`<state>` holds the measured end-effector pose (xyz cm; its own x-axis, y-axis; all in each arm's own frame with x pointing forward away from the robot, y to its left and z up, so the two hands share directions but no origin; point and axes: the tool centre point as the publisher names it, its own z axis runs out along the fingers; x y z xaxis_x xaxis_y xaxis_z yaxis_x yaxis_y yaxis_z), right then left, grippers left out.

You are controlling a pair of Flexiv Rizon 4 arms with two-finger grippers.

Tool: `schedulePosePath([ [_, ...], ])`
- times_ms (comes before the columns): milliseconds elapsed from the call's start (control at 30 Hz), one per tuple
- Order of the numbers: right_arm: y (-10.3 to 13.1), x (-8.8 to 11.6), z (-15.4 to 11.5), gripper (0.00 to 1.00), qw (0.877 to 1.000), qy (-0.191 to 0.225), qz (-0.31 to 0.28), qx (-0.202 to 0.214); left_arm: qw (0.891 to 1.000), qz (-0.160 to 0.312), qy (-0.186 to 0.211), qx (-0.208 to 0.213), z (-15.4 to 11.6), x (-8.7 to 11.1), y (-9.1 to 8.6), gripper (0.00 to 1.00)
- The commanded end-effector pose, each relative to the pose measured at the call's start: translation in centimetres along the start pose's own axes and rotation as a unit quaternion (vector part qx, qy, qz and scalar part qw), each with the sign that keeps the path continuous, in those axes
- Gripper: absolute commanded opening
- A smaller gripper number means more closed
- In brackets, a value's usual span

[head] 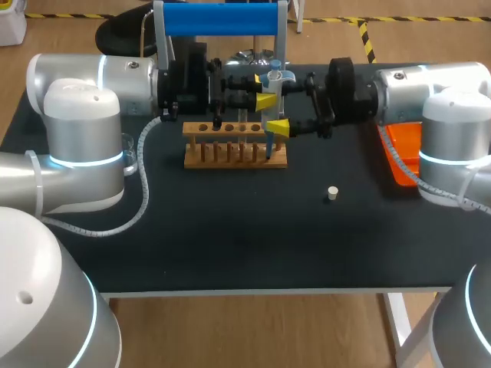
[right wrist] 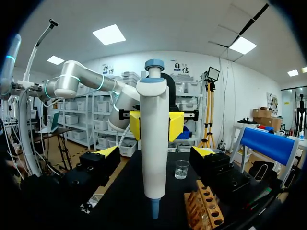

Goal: Invert the test tube, pick up the pipette, mount the tip to pipette, aspirate from beaker and dispense into the tube, eject the tip, return the pipette, and cap with the stopper.

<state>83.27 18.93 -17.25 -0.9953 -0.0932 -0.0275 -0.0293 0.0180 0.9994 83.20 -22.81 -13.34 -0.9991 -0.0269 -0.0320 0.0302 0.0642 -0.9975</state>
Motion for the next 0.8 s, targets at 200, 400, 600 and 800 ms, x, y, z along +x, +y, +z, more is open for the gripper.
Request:
schedulePosePath([
  [200,1.0,-1.0,-5.3,1.0,1.0,0.002,-0.005,-0.004,1.0,0.0,0.0,-0.001,0.0,0.0,-0.1,0.0],
  [400,1.7,-3.2,-7.8,1.0,1.0,-0.008,-0.005,0.003,1.0,0.0,0.0,-0.001,0.0,0.0,-0.1,0.0],
  [600,1.8,-8.0,-9.5,1.0,0.999,-0.025,0.005,0.03,1.0,0.0,0.0,-0.001,0.0,0.0,-0.1,0.0],
  [800,1.7,-12.8,-9.5,1.0,0.997,-0.05,-0.002,0.065,1.0,0.0,0.0,-0.001,0.0,0.0,-0.1,0.0],
])
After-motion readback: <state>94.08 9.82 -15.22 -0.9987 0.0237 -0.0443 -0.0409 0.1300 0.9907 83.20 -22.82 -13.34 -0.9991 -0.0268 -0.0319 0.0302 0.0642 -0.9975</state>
